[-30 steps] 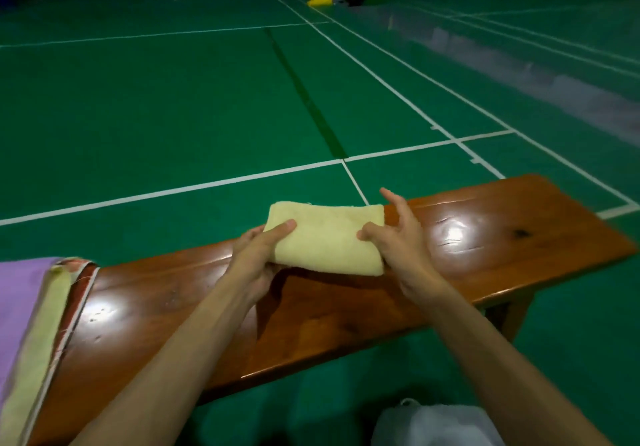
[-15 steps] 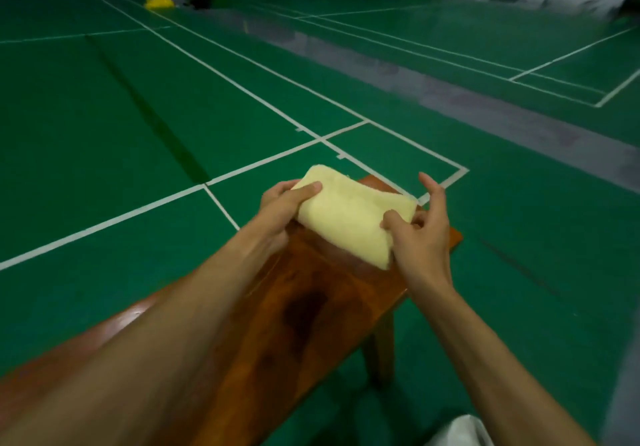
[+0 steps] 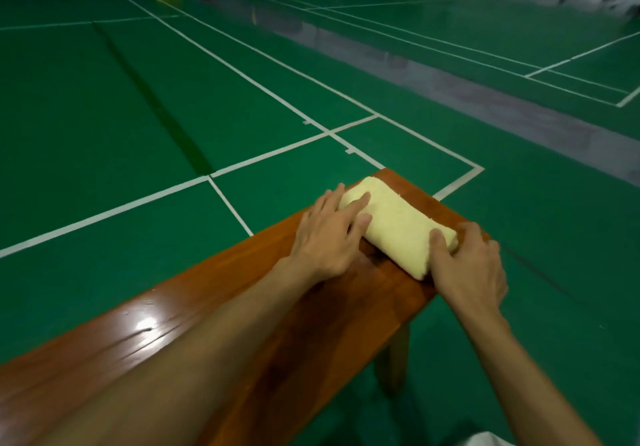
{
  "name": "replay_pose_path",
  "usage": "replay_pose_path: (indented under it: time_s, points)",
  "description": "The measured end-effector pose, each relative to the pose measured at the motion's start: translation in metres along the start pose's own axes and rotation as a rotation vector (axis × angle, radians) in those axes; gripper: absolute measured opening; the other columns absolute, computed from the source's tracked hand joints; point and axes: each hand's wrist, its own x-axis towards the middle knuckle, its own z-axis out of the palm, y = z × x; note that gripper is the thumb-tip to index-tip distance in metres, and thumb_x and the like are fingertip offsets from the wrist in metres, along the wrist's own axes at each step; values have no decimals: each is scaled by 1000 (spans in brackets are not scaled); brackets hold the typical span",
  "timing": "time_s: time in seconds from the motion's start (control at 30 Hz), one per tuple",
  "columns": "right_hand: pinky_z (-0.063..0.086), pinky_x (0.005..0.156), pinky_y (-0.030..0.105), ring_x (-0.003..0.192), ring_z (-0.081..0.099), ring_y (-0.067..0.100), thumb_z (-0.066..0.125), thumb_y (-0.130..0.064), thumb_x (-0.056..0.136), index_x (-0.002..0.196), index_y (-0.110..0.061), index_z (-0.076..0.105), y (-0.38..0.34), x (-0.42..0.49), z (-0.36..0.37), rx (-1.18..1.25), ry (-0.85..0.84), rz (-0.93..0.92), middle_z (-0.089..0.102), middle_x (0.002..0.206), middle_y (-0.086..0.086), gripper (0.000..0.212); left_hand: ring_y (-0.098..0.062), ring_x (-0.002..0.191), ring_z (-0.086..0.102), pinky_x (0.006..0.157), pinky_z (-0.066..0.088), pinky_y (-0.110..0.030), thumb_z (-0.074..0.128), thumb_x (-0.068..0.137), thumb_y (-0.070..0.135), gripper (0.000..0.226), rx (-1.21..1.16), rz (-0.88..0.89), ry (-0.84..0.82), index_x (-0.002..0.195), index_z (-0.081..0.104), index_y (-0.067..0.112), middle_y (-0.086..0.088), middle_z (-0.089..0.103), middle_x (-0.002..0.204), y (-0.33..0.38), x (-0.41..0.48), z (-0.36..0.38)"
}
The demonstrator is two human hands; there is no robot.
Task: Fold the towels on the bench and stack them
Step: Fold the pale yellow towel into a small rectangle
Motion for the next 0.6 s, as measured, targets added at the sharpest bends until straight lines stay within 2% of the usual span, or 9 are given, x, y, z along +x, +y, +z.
replay_pose_path:
  time_s: [0.13,0.2,0.33,0.43,0.5,0.6]
  points:
    - [45,89,47,117,48,41,46,-36,101,139,-15,54,2,-30,-15,11,91,-93,48,128,21,43,-22,158,11,127,13,-51,27,107,60,56,-10,-45,54,161,23,45,4,11,172,-10,-63,-46]
    - [45,97,52,123,45,41,40,-39,99,143,-11,51,-7,-50,-19,-28,64,-212,48,138,22,53,-21,157,13,126,14,-52,28,105,62,59,18,-64,77,161,21,46,4,12,172,-24,-101,-64]
    - [33,117,59,146,33,36,42,-49,101,153,-16,40,-51,-107,-16,-76,-133,-446,36,160,16,62,-22,157,15,125,20,-49,22,98,73,69,72,-116,99,162,19,45,3,13,172,-58,-181,-88]
    - [28,121,57,152,26,28,33,-63,95,155,-23,35,-92,-163,-3,-82,-321,-674,29,166,8,73,-23,157,15,124,18,-46,27,100,72,68,111,-188,107,162,19,45,3,11,173,-82,-243,-107]
    - [25,122,56,155,21,27,31,-65,92,156,-26,29,-119,-203,5,-75,-437,-784,22,168,4,75,-24,156,15,124,17,-44,28,99,75,71,143,-236,123,162,19,45,2,12,173,-97,-285,-125]
    - [18,125,53,157,13,25,33,-64,90,160,-29,22,-157,-269,14,-67,-564,-907,14,171,2,79,-23,155,18,123,19,-44,19,89,82,83,165,-305,168,162,21,43,3,16,172,-122,-354,-158]
